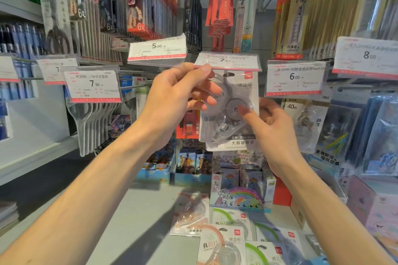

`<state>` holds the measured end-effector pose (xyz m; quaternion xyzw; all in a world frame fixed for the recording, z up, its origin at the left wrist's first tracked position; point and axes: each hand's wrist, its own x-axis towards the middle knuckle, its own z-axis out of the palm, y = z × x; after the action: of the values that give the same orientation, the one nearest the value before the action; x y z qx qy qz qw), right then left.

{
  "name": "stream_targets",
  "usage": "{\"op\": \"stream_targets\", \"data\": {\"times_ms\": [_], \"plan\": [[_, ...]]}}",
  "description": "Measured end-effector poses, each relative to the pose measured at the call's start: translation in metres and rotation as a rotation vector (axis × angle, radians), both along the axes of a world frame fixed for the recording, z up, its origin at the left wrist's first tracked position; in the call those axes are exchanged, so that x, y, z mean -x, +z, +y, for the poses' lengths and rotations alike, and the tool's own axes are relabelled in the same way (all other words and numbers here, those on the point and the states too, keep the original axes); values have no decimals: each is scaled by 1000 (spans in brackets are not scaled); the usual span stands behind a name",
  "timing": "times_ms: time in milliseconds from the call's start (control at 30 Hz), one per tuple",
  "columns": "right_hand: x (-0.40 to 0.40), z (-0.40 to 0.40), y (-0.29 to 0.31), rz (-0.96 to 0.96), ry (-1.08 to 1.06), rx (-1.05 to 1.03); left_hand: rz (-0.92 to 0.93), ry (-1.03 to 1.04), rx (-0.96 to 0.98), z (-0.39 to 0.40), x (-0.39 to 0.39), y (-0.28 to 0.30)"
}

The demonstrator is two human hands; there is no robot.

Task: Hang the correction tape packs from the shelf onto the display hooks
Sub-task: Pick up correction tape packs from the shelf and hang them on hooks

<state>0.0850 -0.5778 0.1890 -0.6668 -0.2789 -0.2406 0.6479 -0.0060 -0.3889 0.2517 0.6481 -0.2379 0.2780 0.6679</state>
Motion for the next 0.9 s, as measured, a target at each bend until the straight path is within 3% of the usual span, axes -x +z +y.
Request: {"op": "stream_targets", "data": {"times_ms": [400,600,733,900], "plan": [[-27,21,-13,90,-151,37,-35,10,-85,10,-15,-14],[-31,16,-26,64,-181,42,-4,215,-158,25,-49,-40],[-35,16,-25,71,-101,77,59,360,-196,27,-86,-62],[-48,21,-27,86,-64,115,103,309,-161,14,-117,-78]]}}
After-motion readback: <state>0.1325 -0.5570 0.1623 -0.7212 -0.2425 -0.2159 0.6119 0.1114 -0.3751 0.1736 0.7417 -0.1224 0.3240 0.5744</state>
